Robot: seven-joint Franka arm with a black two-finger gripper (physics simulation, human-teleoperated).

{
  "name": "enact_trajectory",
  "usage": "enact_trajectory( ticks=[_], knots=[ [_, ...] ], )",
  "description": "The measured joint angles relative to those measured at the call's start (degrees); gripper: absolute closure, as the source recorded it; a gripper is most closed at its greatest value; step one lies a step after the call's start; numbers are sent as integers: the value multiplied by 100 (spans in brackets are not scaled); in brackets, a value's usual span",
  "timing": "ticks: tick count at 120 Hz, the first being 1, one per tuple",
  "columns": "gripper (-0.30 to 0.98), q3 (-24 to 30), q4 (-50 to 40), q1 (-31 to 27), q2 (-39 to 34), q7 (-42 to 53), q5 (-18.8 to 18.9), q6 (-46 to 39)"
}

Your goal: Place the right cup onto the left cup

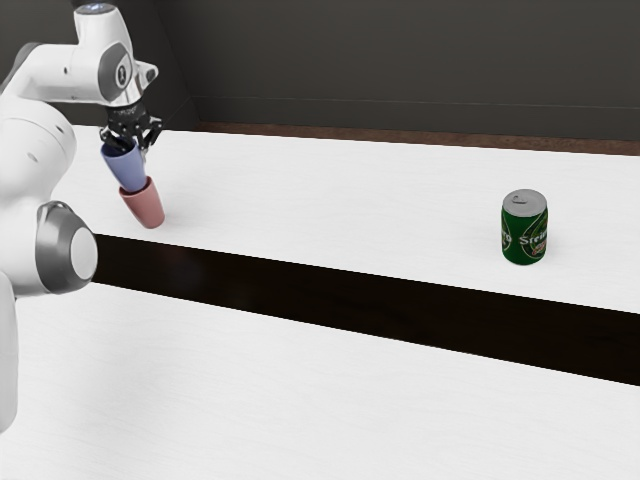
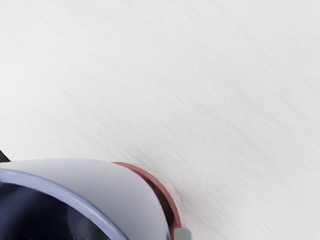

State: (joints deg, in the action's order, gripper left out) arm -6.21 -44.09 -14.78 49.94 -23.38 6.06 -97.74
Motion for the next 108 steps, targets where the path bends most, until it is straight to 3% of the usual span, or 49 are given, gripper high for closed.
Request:
enact_trajectory(
  ticks=[80, 108],
  knots=[
    [77, -44, -57, -94, 37, 224, -600, -92],
    [31, -53, -50, -95, 31, 265, -664, -80]
  ],
)
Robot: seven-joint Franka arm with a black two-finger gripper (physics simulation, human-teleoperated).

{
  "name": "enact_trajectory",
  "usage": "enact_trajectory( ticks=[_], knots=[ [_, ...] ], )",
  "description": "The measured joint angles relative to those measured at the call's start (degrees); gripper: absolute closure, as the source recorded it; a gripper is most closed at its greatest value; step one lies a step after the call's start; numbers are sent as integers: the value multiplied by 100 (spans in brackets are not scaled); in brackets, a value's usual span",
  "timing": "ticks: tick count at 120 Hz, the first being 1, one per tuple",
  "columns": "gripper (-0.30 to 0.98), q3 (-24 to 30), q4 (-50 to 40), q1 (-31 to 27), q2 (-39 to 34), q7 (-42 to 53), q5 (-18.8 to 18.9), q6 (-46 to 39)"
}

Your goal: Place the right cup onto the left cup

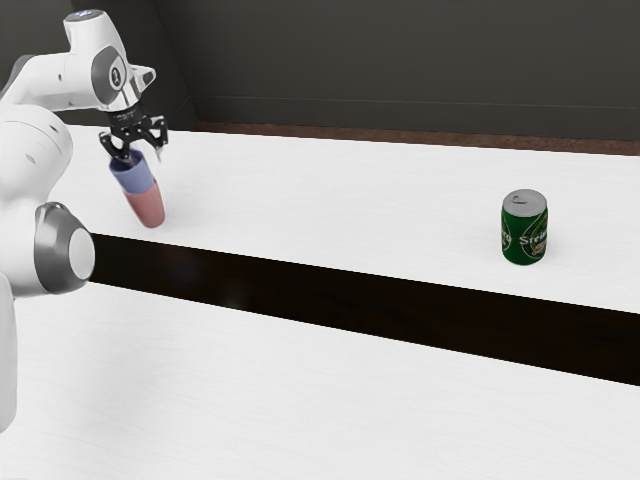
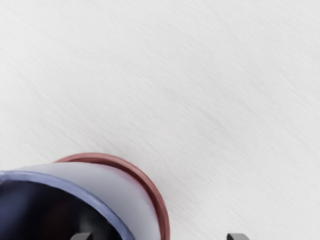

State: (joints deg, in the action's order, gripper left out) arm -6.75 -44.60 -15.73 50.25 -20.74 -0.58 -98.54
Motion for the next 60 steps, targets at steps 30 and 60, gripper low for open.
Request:
enact_trajectory(
  ticks=[30, 60],
  knots=[
    [11, -28, 52, 24, -432, 29, 8, 186],
    [4, 45, -1501, 689, -2499, 485, 20, 611]
  ],
)
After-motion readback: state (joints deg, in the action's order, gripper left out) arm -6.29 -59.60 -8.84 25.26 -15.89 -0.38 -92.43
